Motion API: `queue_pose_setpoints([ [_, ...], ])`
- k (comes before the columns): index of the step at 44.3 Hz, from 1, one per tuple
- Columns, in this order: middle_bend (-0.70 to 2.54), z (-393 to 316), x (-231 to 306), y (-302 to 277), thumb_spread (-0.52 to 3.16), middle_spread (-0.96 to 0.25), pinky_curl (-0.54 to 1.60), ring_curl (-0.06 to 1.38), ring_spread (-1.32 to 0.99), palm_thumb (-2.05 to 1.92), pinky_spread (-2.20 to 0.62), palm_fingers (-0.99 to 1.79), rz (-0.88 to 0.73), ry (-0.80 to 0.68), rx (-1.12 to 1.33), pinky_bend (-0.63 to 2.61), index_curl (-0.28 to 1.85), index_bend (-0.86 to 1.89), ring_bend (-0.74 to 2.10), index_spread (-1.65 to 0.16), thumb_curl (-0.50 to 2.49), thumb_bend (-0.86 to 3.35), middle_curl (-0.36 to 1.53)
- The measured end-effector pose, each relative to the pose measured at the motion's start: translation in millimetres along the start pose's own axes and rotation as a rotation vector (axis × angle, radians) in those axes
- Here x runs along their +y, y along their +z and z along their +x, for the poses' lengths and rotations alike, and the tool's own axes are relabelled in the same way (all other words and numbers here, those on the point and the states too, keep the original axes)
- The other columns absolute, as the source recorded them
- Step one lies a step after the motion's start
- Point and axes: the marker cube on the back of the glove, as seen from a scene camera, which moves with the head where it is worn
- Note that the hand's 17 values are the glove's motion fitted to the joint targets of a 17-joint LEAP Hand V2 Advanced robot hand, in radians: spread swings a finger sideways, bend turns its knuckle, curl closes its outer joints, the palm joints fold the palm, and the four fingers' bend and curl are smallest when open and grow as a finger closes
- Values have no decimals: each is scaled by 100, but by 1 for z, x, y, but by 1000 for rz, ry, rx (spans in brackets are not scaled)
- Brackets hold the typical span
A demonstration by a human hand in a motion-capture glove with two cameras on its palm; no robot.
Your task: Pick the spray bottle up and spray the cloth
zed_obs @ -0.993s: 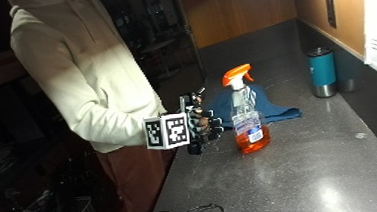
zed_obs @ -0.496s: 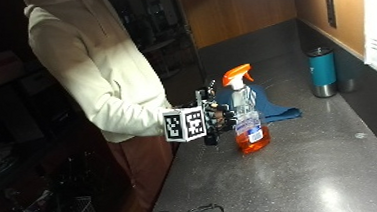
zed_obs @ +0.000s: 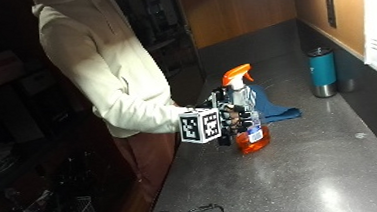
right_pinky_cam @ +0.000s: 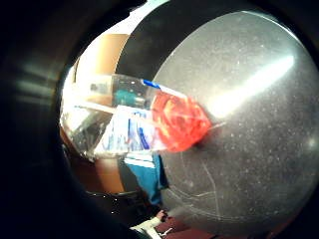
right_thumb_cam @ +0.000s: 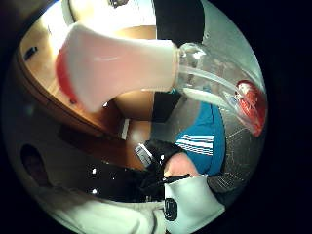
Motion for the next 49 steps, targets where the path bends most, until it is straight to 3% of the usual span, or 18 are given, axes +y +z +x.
queue_pose_setpoints([
  [10,18,-5,-13,10,84,-6,35,29,-1,44,14,0,13,-1,15,48,15,14,41,-34,32,-4,29],
  [17,31,-11,-24,8,84,-11,30,27,-3,45,15,32,48,-21,77,35,22,24,38,-35,32,-3,33],
  [23,32,-14,-31,7,84,-12,30,28,-4,46,15,43,52,-18,97,30,26,23,37,-35,32,-3,35],
  [36,37,-28,-51,18,86,-11,32,35,-12,66,-2,117,4,-23,170,31,28,12,54,-29,36,3,39],
  [49,34,-42,-69,36,54,-14,35,36,-16,97,-10,120,-124,27,226,25,39,27,44,-23,51,5,41],
])
